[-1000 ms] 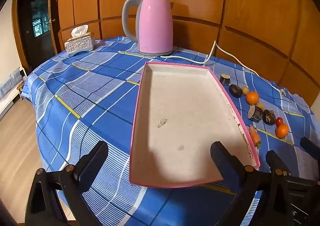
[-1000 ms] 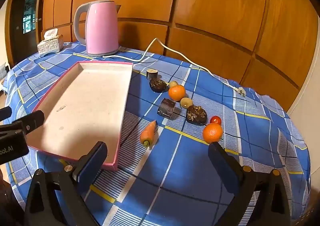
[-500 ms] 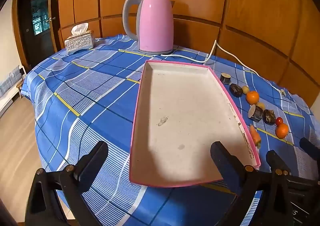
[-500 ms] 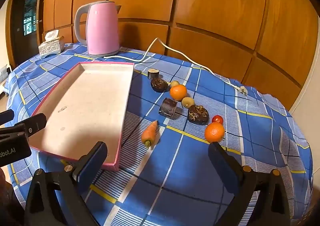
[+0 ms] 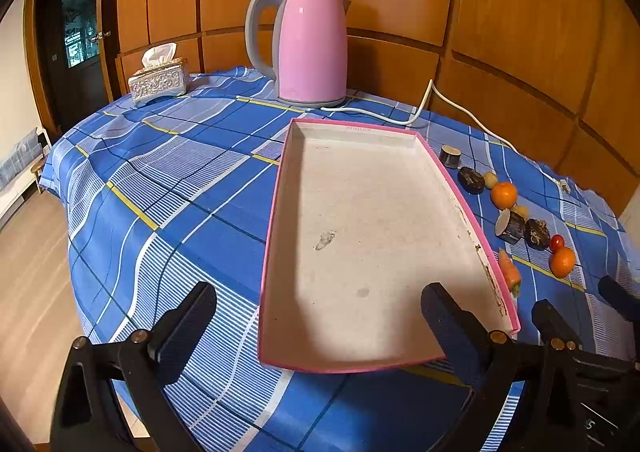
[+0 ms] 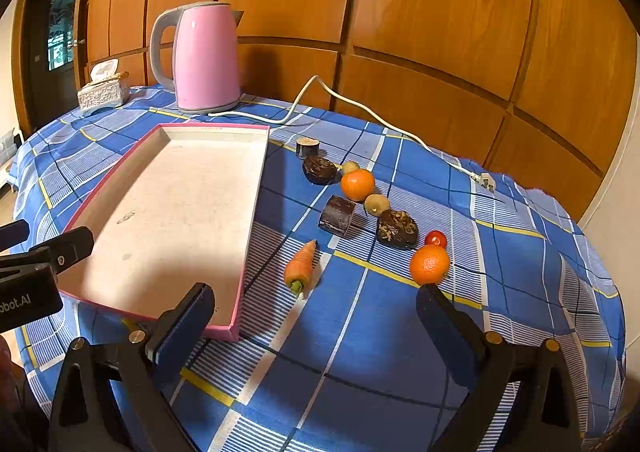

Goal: Organize fruits

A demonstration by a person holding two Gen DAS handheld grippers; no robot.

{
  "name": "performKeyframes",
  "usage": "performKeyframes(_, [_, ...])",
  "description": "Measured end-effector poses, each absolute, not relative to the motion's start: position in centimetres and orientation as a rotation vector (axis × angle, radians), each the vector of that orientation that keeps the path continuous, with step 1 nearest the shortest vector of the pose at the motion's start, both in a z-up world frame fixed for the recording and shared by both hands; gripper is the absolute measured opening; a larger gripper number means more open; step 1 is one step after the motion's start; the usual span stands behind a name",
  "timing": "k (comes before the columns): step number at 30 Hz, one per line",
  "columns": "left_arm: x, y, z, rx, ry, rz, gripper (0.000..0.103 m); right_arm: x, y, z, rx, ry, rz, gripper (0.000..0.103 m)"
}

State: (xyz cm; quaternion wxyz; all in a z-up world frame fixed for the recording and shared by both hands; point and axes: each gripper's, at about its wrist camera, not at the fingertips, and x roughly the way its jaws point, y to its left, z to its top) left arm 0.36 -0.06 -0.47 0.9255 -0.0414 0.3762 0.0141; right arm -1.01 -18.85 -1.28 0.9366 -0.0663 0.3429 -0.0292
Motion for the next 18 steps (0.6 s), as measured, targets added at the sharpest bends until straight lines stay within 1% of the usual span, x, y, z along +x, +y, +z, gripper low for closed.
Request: performKeyframes(18, [0.41, -0.24, -0.52, -0.088, 0.771, 0.025, 0.103, -0.99, -18.96, -1.13, -0.136, 0.701, -0.063, 0.102])
